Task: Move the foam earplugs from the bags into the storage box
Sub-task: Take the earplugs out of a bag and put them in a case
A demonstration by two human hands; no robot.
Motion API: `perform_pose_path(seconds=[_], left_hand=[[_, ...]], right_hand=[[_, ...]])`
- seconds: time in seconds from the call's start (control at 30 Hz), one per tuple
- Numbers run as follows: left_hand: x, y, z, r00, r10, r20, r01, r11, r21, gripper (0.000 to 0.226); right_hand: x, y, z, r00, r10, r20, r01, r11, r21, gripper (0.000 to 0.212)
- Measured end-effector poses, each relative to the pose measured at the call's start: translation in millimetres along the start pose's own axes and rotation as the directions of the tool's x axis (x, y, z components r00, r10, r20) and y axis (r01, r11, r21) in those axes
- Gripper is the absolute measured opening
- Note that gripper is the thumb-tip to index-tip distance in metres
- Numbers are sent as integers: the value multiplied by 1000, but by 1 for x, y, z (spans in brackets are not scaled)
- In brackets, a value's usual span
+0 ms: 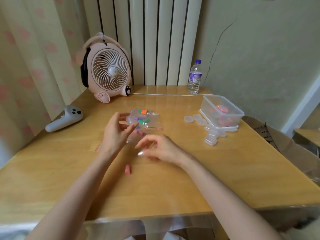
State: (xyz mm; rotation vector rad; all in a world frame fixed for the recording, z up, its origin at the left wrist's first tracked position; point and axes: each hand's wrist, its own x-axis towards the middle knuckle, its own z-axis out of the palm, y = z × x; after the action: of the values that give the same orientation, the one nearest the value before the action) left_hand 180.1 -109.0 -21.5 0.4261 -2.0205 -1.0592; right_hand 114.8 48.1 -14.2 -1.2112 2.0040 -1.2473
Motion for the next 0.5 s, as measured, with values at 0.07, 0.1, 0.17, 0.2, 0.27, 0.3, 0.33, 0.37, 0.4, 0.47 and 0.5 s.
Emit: perform_pose_path(seconds=[0.07,0.1,0.17,0.2,0.27,0.3,0.33,0.37,0.4,0.47,0.5], left_hand=[[-1,-6,-6,999,-34,17,34,999,4,38],[-2,-7,-8,998,-50,27,51,999,-4,36],[-4,-10,-11,996,-79,34,80,996,-27,37],[-5,-11,-11,995,-93,34,94,995,-36,38],[-5,-11,-12,994,-106,38,108,993,-48,40],[-6,-11,-12,993,-107,44,110,993,-50,41],[-6,-11,-12,993,-109,49,112,992,-52,42],[-5,-11,-11,992,-114,53,117,992,-50,43],[-5,-13,-10,991,-120,60,122,992,-42,44],[-3,-15,-8,989,-127,74,128,992,-16,45],[-3,-15,-7,988,-127,83,128,992,-7,44]], right_hand=[[-1,-2,13,984,-58,170,89,979,-182,31],[-1,-3,18,968,-73,239,133,960,-246,37],[2,-5,24,945,-91,313,189,935,-299,41],[3,-7,26,943,-101,316,205,926,-318,38],[4,-8,29,951,-107,289,206,917,-342,26],[3,-8,29,955,-111,273,204,918,-341,21],[3,-7,28,959,-118,256,203,920,-335,16],[1,-6,27,964,-127,235,200,925,-322,12],[-1,-6,24,971,-128,201,186,934,-304,11],[-4,-5,11,988,-121,92,140,960,-242,11],[-4,-3,3,993,-117,19,119,974,-192,11]])
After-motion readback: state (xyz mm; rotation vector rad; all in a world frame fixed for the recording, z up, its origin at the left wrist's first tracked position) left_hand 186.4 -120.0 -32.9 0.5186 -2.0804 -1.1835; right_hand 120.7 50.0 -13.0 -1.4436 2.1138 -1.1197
